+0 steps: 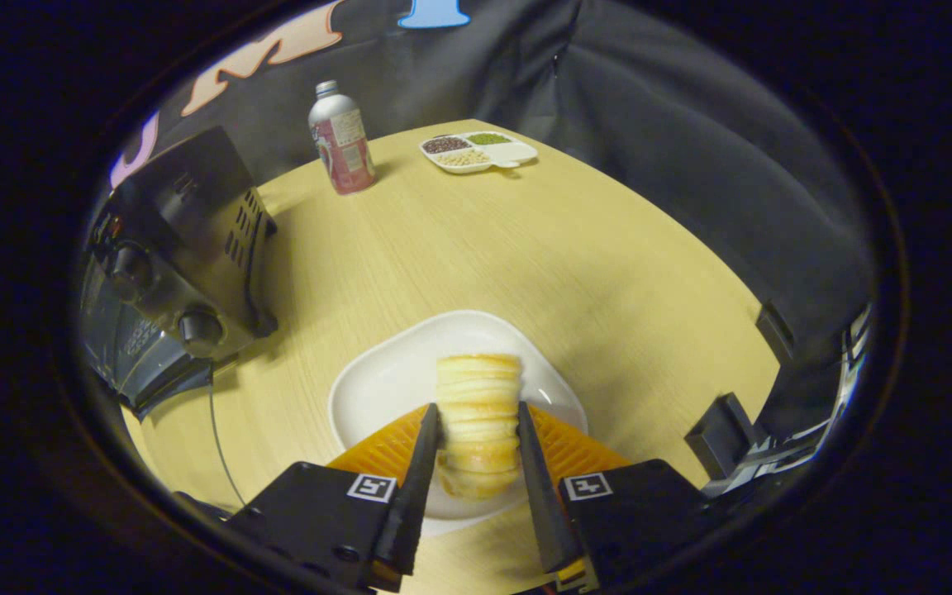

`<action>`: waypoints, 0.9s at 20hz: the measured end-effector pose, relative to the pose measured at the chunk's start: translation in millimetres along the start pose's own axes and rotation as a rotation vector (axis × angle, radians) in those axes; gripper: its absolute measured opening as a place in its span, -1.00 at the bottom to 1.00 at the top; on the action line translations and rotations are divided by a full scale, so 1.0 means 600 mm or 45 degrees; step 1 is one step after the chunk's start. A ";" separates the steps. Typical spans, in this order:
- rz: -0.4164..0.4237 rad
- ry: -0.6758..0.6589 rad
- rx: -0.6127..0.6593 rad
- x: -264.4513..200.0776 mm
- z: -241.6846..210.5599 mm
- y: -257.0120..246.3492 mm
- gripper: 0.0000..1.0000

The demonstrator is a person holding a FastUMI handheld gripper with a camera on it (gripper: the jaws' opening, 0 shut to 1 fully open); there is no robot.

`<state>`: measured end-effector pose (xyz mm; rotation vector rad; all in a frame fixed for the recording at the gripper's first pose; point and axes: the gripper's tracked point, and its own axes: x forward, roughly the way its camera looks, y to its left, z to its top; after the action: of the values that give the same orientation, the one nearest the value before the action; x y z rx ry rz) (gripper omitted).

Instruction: Open the toaster oven, put the food inside, and close the toaster oven door.

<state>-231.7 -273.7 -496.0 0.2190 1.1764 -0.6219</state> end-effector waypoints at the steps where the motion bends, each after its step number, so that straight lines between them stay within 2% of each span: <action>1: 0.003 -0.001 0.012 -0.005 0.003 0.002 -0.03; 3: 0.039 -0.038 0.049 -0.016 0.016 0.021 -0.20; 10: 0.212 -0.253 0.241 -0.128 0.066 0.117 -0.21; 18: 0.476 -0.216 0.313 -0.231 0.001 0.293 -0.21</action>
<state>-165.9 -83.9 -397.3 0.5701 0.8640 -0.4429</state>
